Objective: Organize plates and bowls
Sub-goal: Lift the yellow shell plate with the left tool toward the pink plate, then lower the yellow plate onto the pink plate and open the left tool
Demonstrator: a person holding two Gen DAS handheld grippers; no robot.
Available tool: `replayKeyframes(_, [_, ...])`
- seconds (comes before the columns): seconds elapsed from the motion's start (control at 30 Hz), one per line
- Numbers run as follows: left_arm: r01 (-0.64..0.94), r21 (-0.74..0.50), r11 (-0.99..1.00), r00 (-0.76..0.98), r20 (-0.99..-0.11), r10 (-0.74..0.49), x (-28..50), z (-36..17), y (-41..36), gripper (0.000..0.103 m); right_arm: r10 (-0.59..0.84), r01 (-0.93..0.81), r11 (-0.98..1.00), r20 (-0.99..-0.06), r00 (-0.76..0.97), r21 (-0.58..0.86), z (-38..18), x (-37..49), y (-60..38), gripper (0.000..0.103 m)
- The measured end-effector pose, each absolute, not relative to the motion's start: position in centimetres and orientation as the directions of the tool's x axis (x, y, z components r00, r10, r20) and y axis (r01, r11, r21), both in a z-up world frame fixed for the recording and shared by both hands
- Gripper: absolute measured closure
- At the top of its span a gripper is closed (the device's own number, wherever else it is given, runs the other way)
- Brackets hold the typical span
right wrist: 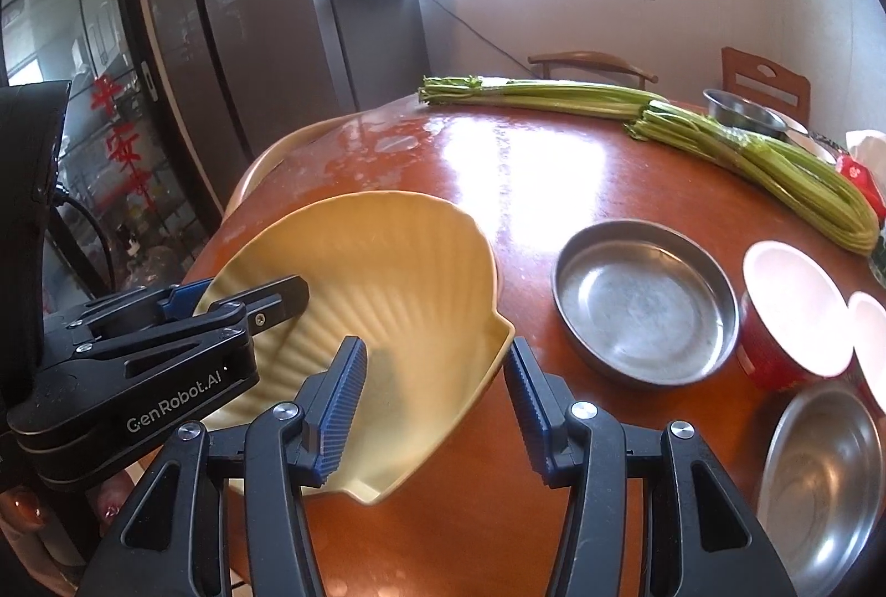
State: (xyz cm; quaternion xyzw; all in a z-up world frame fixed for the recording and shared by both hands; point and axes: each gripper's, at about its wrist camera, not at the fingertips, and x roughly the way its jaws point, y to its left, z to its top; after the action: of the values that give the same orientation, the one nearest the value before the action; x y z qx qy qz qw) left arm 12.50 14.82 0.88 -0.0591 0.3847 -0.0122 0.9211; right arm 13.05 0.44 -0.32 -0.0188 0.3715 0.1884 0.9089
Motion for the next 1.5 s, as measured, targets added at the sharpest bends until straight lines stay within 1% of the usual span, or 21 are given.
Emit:
replayKeyframes(0.3, [-0.019,-0.125,0.992,0.683,-0.726,-0.078,15.3,0.1,16.1,0.066,0.316,-0.331,0.936,-0.693,0.648,0.117,-0.9,15.3,1.6,0.049])
replayKeyframes(0.67, [-0.013,-0.093,0.996,0.662,-0.747,-0.061,17.8,-1.1,16.6,0.066,0.321,-0.316,0.938,-0.703,0.635,0.143,-1.9,16.4,1.9,0.049])
replayKeyframes(1.1, [-0.028,-0.073,0.997,0.668,-0.743,-0.036,18.4,-1.9,16.5,0.066,0.311,-0.321,0.939,-0.713,0.628,0.126,-3.0,15.7,2.2,0.049])
replayKeyframes(1.23, [-0.038,-0.047,0.998,0.674,-0.739,-0.010,18.3,-1.9,16.4,0.066,0.304,-0.327,0.939,-0.712,0.633,0.110,-3.1,15.4,2.5,0.049])
replayKeyframes(1.5, [-0.053,-0.054,0.997,0.677,-0.736,-0.004,18.1,-1.8,17.2,0.065,0.302,-0.338,0.937,-0.706,0.640,0.095,-3.3,15.2,2.8,0.049])
